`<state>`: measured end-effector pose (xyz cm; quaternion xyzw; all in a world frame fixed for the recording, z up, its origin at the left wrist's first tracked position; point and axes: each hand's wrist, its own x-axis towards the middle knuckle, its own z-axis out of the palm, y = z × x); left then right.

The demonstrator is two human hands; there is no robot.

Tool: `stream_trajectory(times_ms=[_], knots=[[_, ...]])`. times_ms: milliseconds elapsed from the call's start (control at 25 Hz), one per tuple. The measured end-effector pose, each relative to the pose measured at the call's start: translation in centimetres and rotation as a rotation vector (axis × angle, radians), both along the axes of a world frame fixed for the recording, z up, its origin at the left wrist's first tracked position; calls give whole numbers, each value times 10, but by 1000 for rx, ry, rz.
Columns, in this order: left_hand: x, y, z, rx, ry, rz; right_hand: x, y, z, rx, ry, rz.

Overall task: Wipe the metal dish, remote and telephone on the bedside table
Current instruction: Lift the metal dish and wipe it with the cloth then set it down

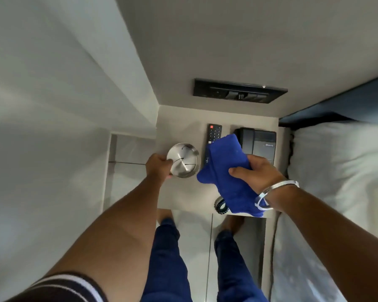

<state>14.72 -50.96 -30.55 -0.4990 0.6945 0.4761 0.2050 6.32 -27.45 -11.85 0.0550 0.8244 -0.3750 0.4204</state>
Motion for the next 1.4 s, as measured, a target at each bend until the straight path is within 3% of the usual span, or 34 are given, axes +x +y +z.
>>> stream_trajectory(times_ms=[160,320,400,520,680,760,840,920,1000,1040,1120,1200,1280,1360,1400], knots=[[-8,12,103,404,185,174,-3,-2,92,-231,-7,52],[11,19,257,896,542,371,-12,-8,212,-476,95,155],[22,20,328,1074,766,329,-16,-16,267,-456,316,251],[24,25,420,1281,1011,237,-15,-28,338,-232,755,445],[12,50,487,1536,1112,186,-4,-37,420,-158,952,678],[6,63,502,1543,1161,164,2,-42,444,-19,1040,848],[1,70,512,1503,1231,140,9,-49,457,242,1328,951],[-3,75,523,1490,1281,138,23,-51,466,450,1573,903],[-2,76,532,1477,1295,136,36,-48,469,265,1695,800],[0,74,535,1486,1252,160,38,-45,468,73,1705,888],[4,69,538,1487,1164,223,35,-39,462,-201,1467,1225],[5,67,547,1429,1192,150,33,-33,457,-99,1213,1397],[-1,74,569,1393,1238,-13,31,-37,456,12,1349,1384],[-1,81,590,1255,1442,-107,35,-45,469,47,1469,1374],[-2,77,594,1290,1509,-121,36,-48,475,10,1504,1356]])
